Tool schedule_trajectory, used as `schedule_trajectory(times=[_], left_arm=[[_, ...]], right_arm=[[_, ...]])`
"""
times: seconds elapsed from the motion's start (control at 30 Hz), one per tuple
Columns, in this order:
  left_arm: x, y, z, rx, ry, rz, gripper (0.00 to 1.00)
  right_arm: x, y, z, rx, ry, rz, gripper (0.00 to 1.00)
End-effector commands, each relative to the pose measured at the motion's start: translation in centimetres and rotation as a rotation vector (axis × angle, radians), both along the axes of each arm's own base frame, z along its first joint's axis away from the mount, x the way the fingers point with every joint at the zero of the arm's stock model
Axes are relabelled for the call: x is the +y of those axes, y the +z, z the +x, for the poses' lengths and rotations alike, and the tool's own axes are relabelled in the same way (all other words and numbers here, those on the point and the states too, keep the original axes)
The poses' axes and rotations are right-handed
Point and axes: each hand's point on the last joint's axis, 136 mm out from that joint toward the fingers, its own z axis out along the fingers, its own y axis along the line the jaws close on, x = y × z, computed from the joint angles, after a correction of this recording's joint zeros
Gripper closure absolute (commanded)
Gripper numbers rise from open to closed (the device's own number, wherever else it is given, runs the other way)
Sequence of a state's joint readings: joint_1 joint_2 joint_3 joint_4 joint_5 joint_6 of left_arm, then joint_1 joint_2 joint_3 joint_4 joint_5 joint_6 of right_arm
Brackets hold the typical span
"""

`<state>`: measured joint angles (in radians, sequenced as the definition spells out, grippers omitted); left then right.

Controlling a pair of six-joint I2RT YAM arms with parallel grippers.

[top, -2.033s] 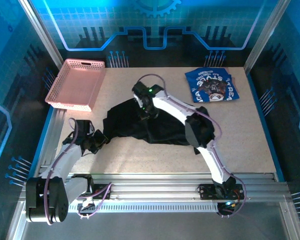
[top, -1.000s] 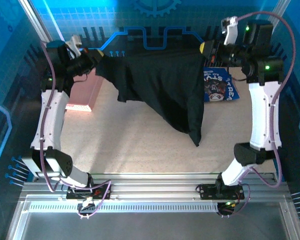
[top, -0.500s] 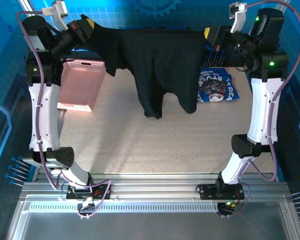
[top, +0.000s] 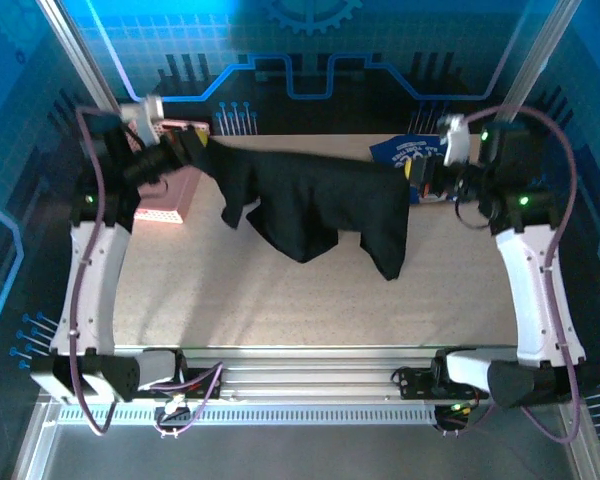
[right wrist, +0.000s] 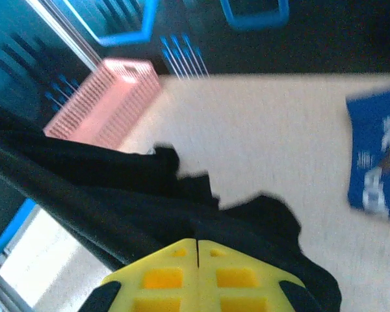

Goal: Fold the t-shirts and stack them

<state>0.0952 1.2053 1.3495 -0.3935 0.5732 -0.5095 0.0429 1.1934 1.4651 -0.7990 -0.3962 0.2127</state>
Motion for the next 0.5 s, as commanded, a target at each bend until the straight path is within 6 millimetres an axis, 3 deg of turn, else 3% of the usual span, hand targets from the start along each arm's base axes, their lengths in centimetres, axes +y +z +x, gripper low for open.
schedule_trajectory(times=[0.0,0.13,0.27,0.37,0.47], left_arm=[[4.3,-7.4,-1.0,0.153,0.228,0.008,1.00],[3.5,-14.5,-4.3,0.317,0.231,-0.005,1.00],[2.2,-19.9,-5.7,0.460,0.213,-0.016,1.00],[2.0,-21.8,-5.1,0.491,0.232,-0.018,1.00],[2.3,-20.5,-2.5,0.456,0.240,-0.016,1.00]], right_arm=[[-6.0,-5.9,-0.8,0.102,-0.280,-0.131,1.00],[-6.2,-11.1,-2.4,0.217,-0.304,-0.126,1.00],[-6.5,-14.9,-2.4,0.337,-0.334,-0.121,1.00],[-6.1,-16.0,-0.6,0.366,-0.331,-0.088,1.00],[-5.3,-15.2,2.4,0.346,-0.307,-0.055,1.00]])
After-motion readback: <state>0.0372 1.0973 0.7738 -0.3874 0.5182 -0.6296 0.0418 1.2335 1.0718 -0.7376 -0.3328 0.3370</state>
